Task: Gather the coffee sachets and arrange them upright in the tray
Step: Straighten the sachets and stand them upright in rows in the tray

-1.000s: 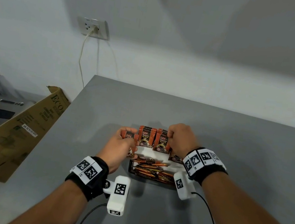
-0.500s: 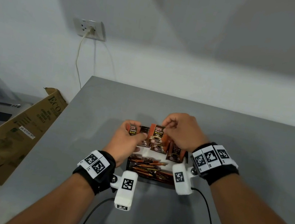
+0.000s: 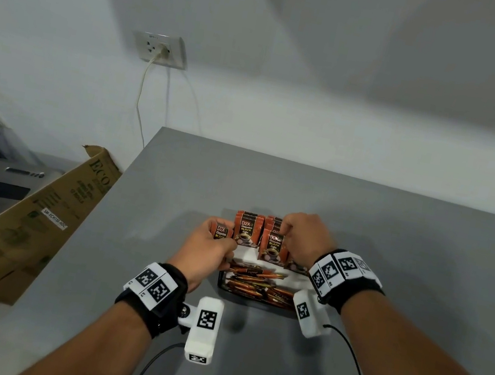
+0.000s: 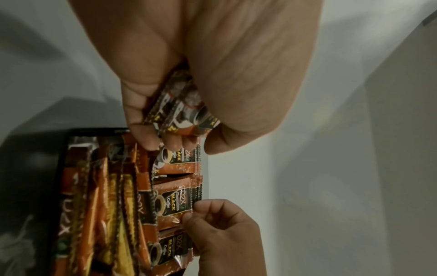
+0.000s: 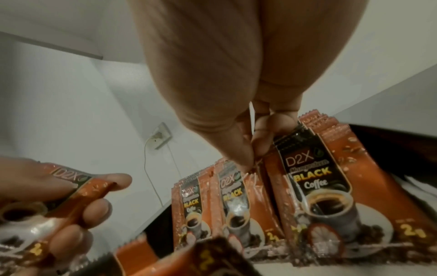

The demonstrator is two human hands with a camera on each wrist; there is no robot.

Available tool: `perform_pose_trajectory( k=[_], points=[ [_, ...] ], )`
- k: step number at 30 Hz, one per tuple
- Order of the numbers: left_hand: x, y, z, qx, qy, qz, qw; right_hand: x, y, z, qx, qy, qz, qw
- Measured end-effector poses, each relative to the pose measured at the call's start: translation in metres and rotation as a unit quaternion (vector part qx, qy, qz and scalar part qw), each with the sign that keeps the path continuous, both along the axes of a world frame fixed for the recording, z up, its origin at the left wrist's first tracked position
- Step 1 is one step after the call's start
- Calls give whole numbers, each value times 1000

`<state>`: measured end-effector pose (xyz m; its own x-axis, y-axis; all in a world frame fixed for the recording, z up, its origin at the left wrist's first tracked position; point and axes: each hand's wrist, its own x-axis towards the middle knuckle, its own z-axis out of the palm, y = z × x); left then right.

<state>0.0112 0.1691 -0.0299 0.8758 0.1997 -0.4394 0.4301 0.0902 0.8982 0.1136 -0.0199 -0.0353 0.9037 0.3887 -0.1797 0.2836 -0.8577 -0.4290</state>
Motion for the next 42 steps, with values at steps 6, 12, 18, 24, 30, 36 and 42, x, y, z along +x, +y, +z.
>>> perform_pose_trajectory(
  k=[6,12,18,24,30,36,42],
  points=[
    [1,-2,2,-21,3,-20,1000,-1,-5,10,13,-15,-12,1000],
    [6,-12,5,-10,-58,-48,997,-18,4,47,174,43,24,983],
    [13,-9,6,37,-75,-2,996,-15,22,57,213,17,60,975],
    [5,13,-5,66,-22,62,996,0,36,33,117,32,45,992],
    [-3,19,-8,48,-11,63,997,1,53,11,28,25,53,998],
    [-7,23,-10,37,-7,58,998,0,62,13,-35,-1,74,997],
    [-6,22,-6,3,17,68,998,1,66,12,-48,-14,75,996]
  ],
)
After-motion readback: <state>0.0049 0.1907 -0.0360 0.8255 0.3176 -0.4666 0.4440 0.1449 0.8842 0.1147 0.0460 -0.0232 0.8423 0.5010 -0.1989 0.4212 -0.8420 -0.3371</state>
